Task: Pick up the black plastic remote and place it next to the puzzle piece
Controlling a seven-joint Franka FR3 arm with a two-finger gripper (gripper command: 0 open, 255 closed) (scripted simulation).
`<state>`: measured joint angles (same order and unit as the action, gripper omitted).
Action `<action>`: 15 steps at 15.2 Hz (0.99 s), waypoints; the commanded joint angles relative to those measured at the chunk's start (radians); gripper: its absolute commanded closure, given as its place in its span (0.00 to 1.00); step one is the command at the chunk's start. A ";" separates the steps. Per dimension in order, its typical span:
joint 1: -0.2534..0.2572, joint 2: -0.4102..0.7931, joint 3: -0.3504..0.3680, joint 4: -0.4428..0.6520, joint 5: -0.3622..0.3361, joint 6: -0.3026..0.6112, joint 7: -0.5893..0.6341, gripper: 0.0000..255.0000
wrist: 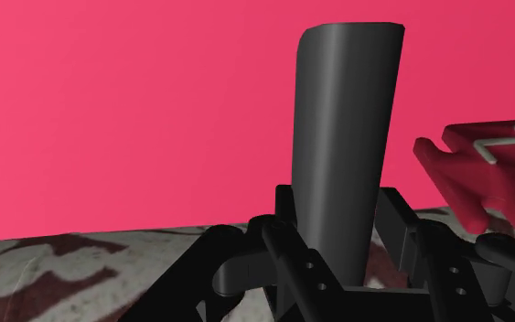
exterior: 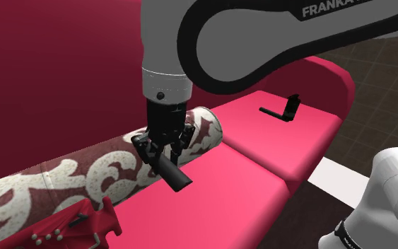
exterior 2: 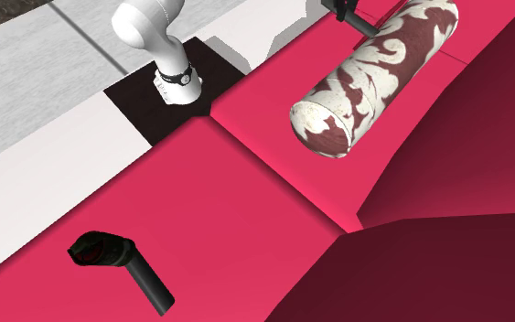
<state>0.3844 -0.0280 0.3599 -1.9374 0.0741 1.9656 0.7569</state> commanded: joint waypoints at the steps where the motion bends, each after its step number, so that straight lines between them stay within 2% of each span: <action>1: 0.001 0.003 0.001 -0.025 0.000 0.029 0.000 1.00; 15: 0.005 0.062 0.005 -0.152 -0.019 0.212 0.006 1.00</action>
<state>0.3894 0.0257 0.3653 -2.0854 0.0589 2.1644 0.7619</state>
